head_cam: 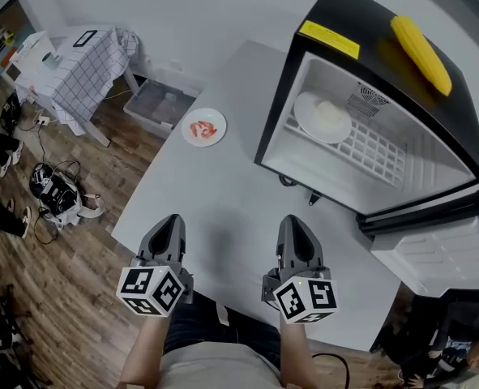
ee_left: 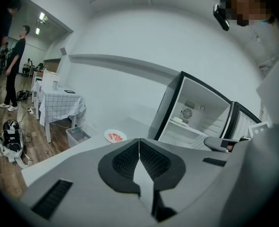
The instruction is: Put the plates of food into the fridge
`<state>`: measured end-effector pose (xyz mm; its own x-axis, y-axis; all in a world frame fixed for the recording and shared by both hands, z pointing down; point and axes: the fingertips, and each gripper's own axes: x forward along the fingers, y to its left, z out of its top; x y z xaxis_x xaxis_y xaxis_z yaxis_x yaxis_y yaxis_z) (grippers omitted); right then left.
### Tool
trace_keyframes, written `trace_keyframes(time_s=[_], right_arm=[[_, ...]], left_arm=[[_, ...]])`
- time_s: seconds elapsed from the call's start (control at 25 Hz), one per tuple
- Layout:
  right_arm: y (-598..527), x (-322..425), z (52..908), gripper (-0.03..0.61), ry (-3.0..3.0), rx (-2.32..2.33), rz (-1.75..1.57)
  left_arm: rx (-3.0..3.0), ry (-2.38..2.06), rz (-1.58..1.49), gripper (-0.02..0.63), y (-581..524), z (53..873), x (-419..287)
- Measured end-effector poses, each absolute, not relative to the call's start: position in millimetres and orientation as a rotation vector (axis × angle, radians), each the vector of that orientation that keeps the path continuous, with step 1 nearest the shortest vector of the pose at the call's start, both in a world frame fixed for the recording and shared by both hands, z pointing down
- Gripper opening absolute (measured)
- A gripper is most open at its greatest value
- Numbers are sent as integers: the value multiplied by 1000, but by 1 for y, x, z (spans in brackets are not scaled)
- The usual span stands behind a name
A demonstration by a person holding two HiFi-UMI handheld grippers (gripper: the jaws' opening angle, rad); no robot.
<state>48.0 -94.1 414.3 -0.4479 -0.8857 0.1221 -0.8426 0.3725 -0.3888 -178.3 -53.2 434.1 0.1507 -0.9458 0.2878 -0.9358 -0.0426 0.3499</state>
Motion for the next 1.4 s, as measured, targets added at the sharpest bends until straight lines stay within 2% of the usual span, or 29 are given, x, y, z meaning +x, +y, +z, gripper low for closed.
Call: trace_keyframes(time_s=[0.36, 0.72, 0.84, 1.4], right_arm=[[-130, -6, 419, 14, 2470, -1661, -646], [-186, -82, 458, 14, 2505, -1582, -915], [-206, -105, 475, 15, 2593, -1617, -911], [-294, -133, 560, 17, 2878, -1742, -1060]], left_arm=[[1953, -1726, -42, 9, -103, 447, -245], [1940, -1575, -15, 9, -164, 470, -320], [1937, -1474, 15, 9, -187, 485, -334], [1858, -1196, 147, 11, -292, 558, -312]])
